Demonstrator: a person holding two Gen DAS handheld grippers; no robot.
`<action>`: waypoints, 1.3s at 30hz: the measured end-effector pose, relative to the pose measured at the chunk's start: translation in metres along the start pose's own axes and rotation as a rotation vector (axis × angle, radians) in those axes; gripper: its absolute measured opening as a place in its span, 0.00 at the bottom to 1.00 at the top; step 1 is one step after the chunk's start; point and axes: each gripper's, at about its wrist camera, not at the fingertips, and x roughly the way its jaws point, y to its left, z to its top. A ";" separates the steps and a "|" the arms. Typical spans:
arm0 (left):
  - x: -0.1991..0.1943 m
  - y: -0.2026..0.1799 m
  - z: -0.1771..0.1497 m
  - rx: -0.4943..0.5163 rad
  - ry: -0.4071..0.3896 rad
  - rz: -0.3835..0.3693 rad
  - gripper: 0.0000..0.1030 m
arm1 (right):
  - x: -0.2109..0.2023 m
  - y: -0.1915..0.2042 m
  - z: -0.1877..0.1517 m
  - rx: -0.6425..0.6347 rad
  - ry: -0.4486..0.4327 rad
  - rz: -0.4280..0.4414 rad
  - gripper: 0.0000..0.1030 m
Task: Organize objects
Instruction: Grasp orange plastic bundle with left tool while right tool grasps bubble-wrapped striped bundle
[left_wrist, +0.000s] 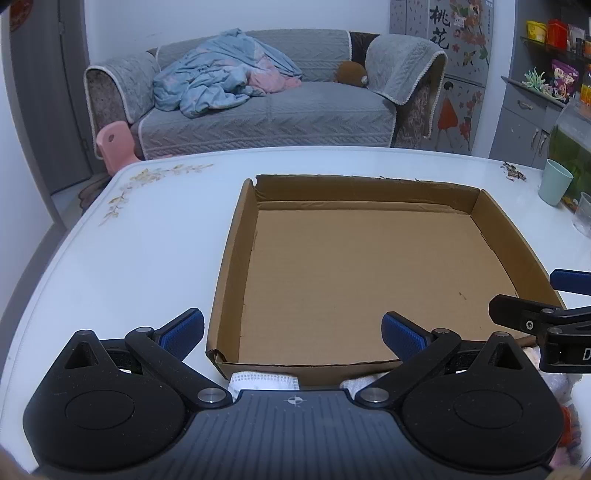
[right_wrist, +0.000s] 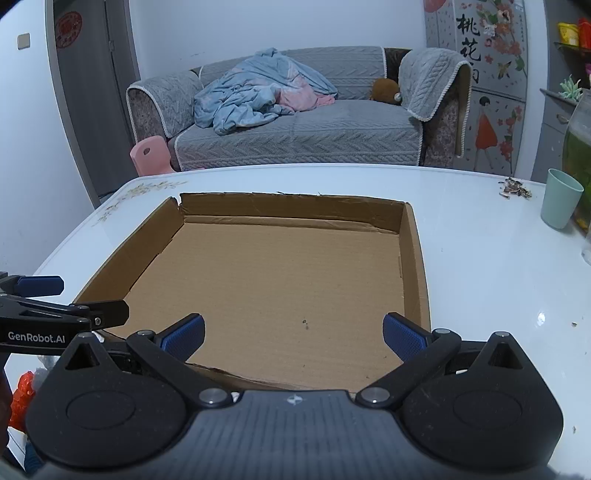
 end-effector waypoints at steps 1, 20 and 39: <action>0.000 0.000 0.000 0.001 0.001 0.000 1.00 | 0.000 0.000 0.000 0.001 -0.001 0.000 1.00; -0.022 0.007 -0.006 0.020 -0.038 0.037 1.00 | -0.017 -0.001 0.001 -0.012 -0.028 0.000 1.00; -0.076 0.078 -0.106 -0.061 0.033 0.212 1.00 | -0.060 -0.038 -0.085 -0.099 0.007 -0.028 0.99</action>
